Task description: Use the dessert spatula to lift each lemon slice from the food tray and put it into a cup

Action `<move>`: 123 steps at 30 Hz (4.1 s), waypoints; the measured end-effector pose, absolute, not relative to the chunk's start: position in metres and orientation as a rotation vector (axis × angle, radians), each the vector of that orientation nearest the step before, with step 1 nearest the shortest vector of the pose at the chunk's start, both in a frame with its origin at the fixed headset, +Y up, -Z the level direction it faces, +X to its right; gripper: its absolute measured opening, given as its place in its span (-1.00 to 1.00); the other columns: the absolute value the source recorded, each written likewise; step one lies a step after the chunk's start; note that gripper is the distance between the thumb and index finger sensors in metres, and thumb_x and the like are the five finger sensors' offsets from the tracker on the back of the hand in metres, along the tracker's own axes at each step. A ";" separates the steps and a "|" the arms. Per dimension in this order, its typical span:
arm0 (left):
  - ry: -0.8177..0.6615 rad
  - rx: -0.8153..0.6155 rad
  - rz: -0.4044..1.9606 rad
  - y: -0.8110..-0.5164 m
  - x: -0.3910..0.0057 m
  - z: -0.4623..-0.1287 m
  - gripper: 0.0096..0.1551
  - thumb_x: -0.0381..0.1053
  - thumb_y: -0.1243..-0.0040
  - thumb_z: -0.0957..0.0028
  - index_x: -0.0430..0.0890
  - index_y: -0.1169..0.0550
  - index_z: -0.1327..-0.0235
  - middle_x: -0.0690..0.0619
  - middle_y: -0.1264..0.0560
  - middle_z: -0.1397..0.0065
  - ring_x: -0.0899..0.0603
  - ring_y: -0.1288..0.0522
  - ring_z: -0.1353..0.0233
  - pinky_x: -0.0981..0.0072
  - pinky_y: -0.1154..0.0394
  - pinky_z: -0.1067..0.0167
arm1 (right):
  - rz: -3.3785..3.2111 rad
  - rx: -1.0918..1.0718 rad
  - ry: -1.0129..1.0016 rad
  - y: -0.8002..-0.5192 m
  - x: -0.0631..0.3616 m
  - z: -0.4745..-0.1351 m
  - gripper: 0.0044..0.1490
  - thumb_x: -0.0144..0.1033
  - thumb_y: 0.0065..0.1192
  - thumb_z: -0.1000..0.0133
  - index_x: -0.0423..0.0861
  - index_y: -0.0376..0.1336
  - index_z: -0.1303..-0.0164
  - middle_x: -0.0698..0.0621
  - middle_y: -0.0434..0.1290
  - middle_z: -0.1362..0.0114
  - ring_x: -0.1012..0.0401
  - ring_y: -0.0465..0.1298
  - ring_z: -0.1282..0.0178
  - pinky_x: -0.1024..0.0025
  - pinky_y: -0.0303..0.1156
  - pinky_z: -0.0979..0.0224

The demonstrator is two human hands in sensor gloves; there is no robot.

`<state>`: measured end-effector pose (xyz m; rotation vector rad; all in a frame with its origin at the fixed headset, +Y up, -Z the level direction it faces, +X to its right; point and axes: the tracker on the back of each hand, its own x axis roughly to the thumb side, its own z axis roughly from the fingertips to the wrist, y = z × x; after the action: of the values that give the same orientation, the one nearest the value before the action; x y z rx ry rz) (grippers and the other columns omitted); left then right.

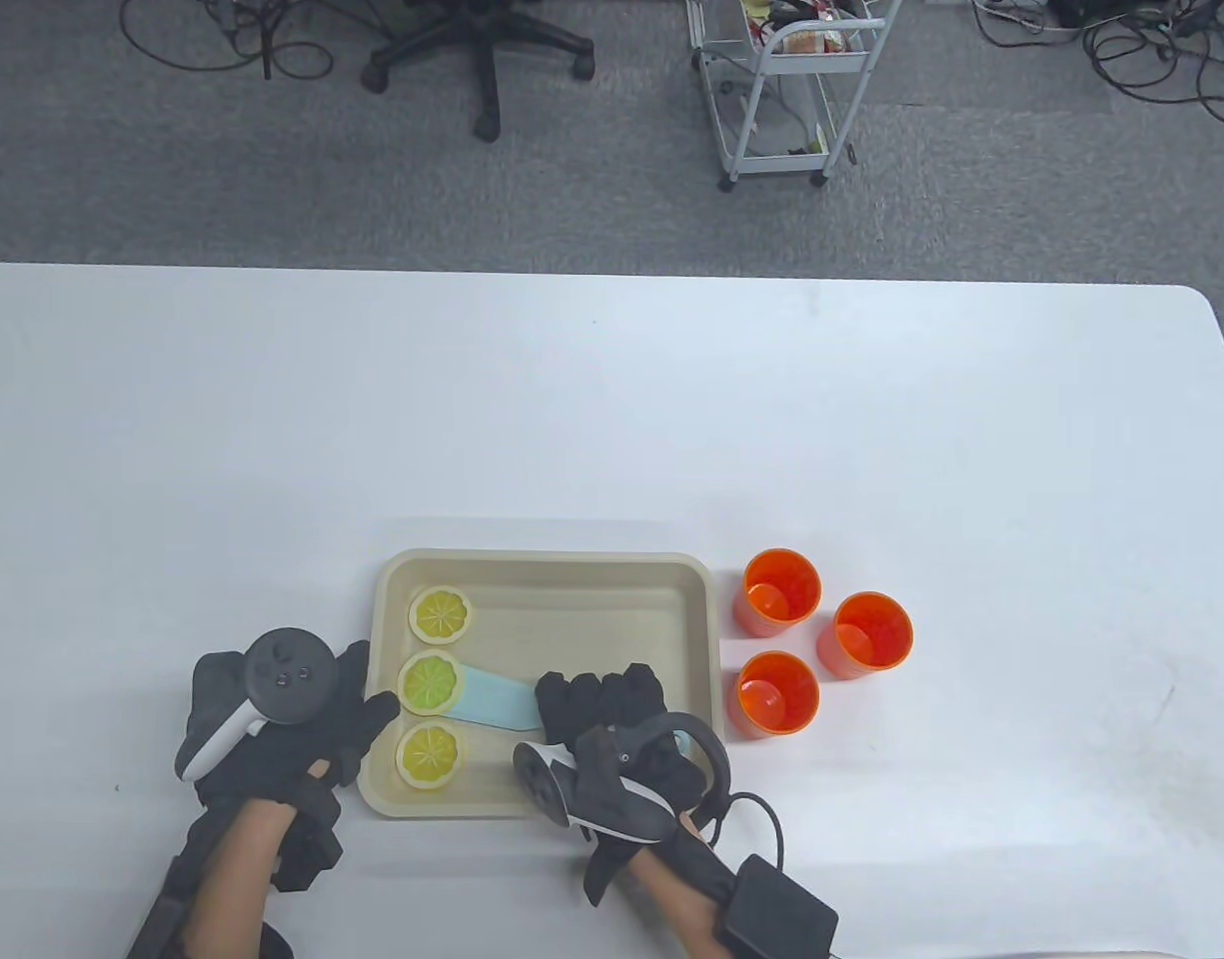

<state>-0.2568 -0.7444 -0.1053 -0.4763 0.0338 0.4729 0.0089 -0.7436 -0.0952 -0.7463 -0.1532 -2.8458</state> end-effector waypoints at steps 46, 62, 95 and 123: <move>0.020 -0.479 0.498 -0.747 -0.259 -0.103 -0.12 0.18 -0.18 -0.28 -0.29 -0.21 -0.67 0.07 -0.67 -0.08 0.13 -0.76 0.16 0.15 -0.69 -0.06 | -3.285 0.495 -0.153 -0.678 0.252 -0.122 -0.28 -0.17 0.36 -0.21 0.02 0.20 -0.60 -0.02 0.41 -0.46 0.06 0.54 -0.33 -0.25 0.09 -0.67; 0.022 -0.478 0.497 -0.747 -0.260 -0.103 -0.12 0.18 -0.17 -0.28 -0.29 -0.21 -0.67 0.07 -0.67 -0.08 0.14 -0.75 0.16 0.15 -0.69 -0.07 | -3.182 0.719 -0.018 -0.673 0.253 -0.118 -0.29 -0.20 0.48 -0.17 0.07 0.24 -0.54 0.01 0.44 -0.43 0.08 0.56 -0.29 -0.20 0.17 -0.64; 0.014 -0.478 0.489 -0.748 -0.260 -0.104 -0.12 0.18 -0.17 -0.28 -0.29 -0.21 -0.66 0.07 -0.67 -0.08 0.14 -0.76 0.17 0.14 -0.69 -0.07 | -3.006 -0.464 -0.290 -0.689 0.066 -0.102 -0.30 -0.13 0.28 -0.24 -0.06 0.19 -0.59 -0.06 0.45 -0.41 0.11 0.60 -0.19 -0.13 0.30 -0.55; 0.013 -0.473 0.470 -0.748 -0.258 -0.104 -0.13 0.17 -0.17 -0.28 -0.31 -0.22 -0.65 0.07 -0.68 -0.07 0.14 -0.76 0.18 0.14 -0.69 -0.06 | -2.943 -0.363 -0.632 -0.729 0.016 -0.144 -0.27 -0.13 0.24 -0.24 -0.07 0.14 -0.61 -0.05 0.42 -0.43 0.09 0.59 -0.24 -0.15 0.27 -0.59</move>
<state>-0.2583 -0.7478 -0.1042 -0.4727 0.0135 0.4704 0.0162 -0.7295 -0.1444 -0.3632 -0.6320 -2.9430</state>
